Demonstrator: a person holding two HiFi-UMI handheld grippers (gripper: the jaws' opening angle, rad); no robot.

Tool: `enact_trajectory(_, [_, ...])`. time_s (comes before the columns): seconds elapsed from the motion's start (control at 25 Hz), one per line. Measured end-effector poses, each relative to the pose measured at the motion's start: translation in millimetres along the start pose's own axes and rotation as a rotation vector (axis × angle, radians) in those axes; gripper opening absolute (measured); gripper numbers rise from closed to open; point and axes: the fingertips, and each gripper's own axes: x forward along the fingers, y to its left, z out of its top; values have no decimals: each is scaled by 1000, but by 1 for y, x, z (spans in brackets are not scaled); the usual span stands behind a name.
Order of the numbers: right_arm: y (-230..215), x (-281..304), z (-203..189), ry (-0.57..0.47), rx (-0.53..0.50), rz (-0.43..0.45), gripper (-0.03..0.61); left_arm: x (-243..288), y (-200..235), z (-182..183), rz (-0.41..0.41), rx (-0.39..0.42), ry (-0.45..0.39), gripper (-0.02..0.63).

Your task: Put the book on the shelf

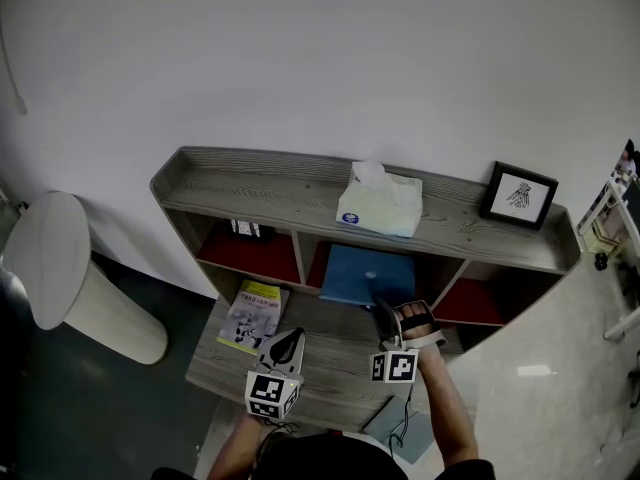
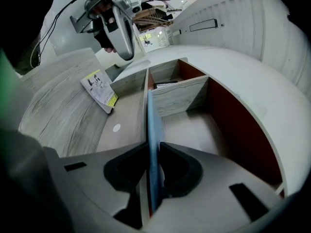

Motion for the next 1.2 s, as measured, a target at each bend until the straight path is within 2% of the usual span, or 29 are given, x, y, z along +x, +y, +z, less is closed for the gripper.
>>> enact_trajectory(0.2, [-1,4,-1,-16,66,39,101,4,6,1,5,-12,3,6])
enact_trajectory(0.68, [-3,2,-1,-34,101,58,115,13,-3,1,-37,-13,13,6])
enact_trajectory(0.8, [3,4,-4,-28,116,90,139,13,-4,0,-36,-16,13,6])
enact_trajectory(0.84, [7,6,-6,-26,117,104,192,12,-4,0,-35,-15,13,6])
enact_trajectory(0.88, [10,7,-8,-26,121,110,215,12,-4,0,-33,-15,13,6])
enact_trajectory(1.0, [6,3,-5,-30,167,110,228,10,-3,0,-32,-15,15,6])
enact_trajectory(1.08, [7,4,-5,-34,174,111,255,8,-2,0,-29,-15,15,6])
enact_trajectory(1.2, [7,1,-4,-26,181,111,261,5,-2,1,-29,-15,12,6])
